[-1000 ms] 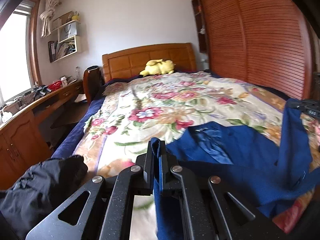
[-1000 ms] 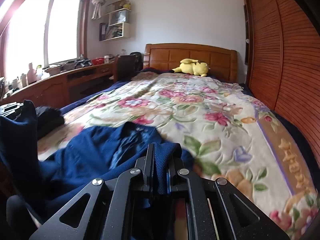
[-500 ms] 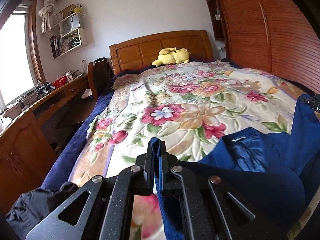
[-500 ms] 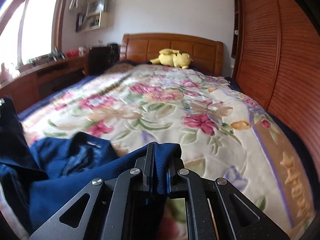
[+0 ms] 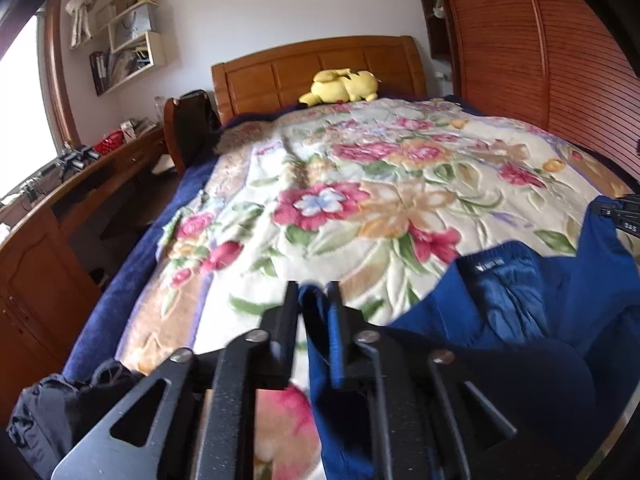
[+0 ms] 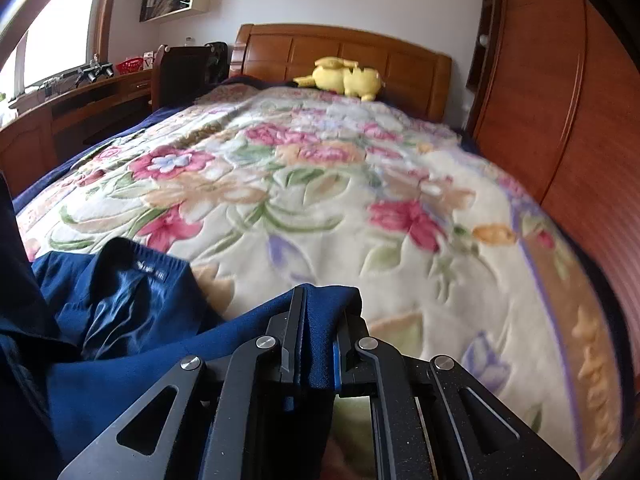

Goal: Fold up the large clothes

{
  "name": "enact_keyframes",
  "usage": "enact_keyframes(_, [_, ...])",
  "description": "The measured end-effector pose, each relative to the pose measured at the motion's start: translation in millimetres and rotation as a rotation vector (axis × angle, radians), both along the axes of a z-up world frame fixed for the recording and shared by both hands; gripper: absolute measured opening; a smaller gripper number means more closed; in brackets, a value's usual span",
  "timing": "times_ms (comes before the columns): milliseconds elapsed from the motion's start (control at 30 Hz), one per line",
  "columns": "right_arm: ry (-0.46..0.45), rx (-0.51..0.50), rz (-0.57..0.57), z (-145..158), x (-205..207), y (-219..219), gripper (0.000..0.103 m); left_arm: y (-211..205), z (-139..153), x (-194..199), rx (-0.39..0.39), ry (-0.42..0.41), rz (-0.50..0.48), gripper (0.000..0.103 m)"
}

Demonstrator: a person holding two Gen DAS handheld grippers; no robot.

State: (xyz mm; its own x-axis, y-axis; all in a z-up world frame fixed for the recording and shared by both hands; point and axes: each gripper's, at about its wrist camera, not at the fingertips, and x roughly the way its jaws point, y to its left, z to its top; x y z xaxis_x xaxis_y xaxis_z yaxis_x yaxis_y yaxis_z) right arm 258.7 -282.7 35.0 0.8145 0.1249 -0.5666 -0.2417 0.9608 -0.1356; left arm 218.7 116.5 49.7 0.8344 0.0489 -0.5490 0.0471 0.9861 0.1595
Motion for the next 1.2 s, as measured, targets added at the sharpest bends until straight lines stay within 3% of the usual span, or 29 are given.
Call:
enact_keyframes(67, [0.025, 0.017, 0.001, 1, -2, -4, 0.021, 0, -4, -10, -0.022, 0.023, -0.031, 0.034])
enact_keyframes(133, [0.041, 0.029, -0.004, 5, -7, -9, 0.064, -1, -8, -24, -0.034, 0.031, -0.05, 0.042])
enact_keyframes(200, [0.054, 0.054, 0.01, 9, -11, -18, 0.072, -3, -12, -38, -0.041, 0.035, -0.061, 0.057])
enact_keyframes(267, [0.044, 0.041, 0.003, 14, -22, -26, 0.072, -5, -18, -55, -0.078, 0.042, -0.084, 0.075])
enact_keyframes(300, [0.028, 0.045, 0.005, 18, -34, -29, 0.072, -6, -21, -63, -0.096, 0.047, -0.094, 0.079])
enact_keyframes(633, [0.057, 0.109, 0.082, -9, -124, -44, 0.072, -9, -48, -138, -0.192, 0.051, -0.052, 0.079])
enact_keyframes(733, [0.06, 0.126, 0.078, -14, -141, -46, 0.075, -6, -56, -150, -0.182, 0.036, -0.05, 0.079])
enact_keyframes(833, [0.078, 0.158, 0.07, -22, -150, -49, 0.077, 0, -63, -153, -0.183, 0.041, -0.056, 0.079])
enact_keyframes(1033, [0.096, 0.084, 0.021, -41, -152, -40, 0.077, 14, -75, -152, -0.193, 0.071, -0.056, 0.079])
enact_keyframes(1200, [0.096, 0.083, -0.004, -45, -148, -38, 0.078, 19, -84, -153, -0.195, 0.094, -0.054, 0.079])
